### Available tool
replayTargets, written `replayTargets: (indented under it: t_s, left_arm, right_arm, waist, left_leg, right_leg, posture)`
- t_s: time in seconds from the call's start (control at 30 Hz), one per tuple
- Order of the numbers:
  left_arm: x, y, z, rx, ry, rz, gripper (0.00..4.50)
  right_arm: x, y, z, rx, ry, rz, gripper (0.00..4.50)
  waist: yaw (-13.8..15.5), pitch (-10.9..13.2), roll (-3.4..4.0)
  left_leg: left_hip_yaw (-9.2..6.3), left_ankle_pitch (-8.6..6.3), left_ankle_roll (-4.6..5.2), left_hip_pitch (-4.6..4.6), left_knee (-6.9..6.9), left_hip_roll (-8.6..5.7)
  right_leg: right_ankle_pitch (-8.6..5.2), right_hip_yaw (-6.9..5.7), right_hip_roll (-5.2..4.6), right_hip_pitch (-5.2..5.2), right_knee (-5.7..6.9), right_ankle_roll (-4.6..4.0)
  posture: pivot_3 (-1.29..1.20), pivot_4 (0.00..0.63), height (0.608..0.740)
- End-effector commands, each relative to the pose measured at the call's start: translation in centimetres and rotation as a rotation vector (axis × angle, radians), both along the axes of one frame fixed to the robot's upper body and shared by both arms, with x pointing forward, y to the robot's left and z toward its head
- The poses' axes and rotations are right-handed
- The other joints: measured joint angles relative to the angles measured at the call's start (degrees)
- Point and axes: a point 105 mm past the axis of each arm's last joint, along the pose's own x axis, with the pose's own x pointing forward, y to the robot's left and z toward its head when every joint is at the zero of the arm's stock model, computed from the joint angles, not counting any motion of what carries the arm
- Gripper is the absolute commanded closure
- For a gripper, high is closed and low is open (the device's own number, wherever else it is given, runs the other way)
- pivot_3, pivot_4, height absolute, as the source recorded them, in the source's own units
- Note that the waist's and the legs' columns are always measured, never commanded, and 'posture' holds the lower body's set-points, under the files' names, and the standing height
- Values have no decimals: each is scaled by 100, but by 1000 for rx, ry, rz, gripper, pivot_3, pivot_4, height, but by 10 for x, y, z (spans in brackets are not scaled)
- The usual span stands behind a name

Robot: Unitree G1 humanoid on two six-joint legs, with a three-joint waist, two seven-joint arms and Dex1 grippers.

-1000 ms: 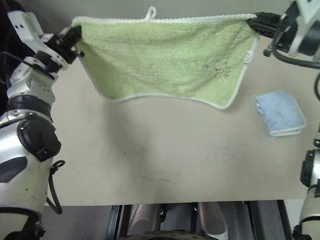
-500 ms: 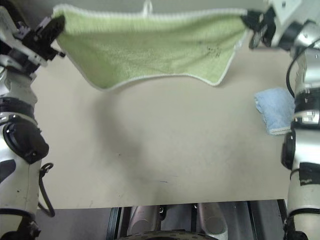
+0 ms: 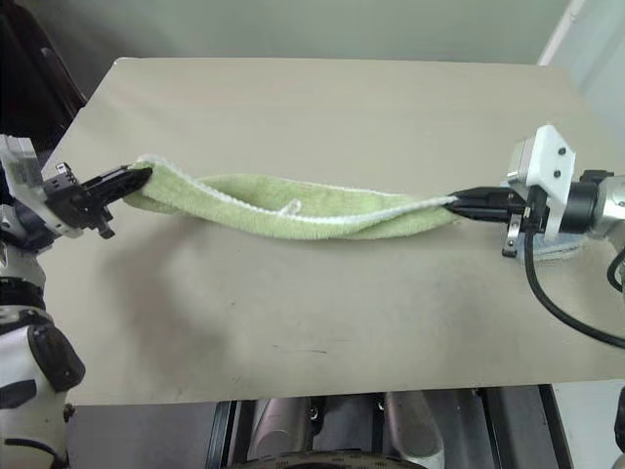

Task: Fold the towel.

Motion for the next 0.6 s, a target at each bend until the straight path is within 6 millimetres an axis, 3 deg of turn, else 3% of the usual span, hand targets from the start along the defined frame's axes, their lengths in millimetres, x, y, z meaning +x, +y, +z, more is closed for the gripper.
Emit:
replayTargets:
  t_s: [0.03,0.13,0.3,0.47,0.6]
  left_arm:
    - [-20,3,4,44,12,-51,4490]
    - [-29,3,-2,52,37,-50,4490]
    - [-58,13,-38,145,150,-48,4490]
    - [-75,14,-49,162,188,-56,4490]
    - [-82,12,-49,159,189,-61,4490]
  right_arm:
    - [-24,6,-1,14,36,16,4500]
    - [-33,6,-11,7,69,10,4500]
    - [-47,2,-29,-1,158,-25,4500]
    - [-62,-2,-47,-39,222,-26,4500]
    - [-71,-2,-50,-32,263,-22,4500]
  waist:
    - [1,0,-1]
    - [2,-1,-2]
    - [-2,-7,-10]
    - [20,-11,-17]
    - [27,-15,-23]
  left_leg:
    - [-1,-1,0,6,-2,-2]
    - [-8,-16,0,38,-1,-4]
    - [-30,-35,-8,71,1,-6]
    - [-49,-51,-20,50,1,-4]
    - [-52,-62,-26,50,1,-5]
  right_leg:
    - [-8,0,0,7,-4,14]
    - [-27,0,1,44,-4,46]
    - [-39,1,11,78,-3,51]
    - [-52,-1,18,64,-7,50]
    - [-57,-1,19,66,-9,48]
  posture:
    - [0,150,697]
    - [0,150,697]
    - [0,150,697]
    - [0,150,697]
    - [0,150,697]
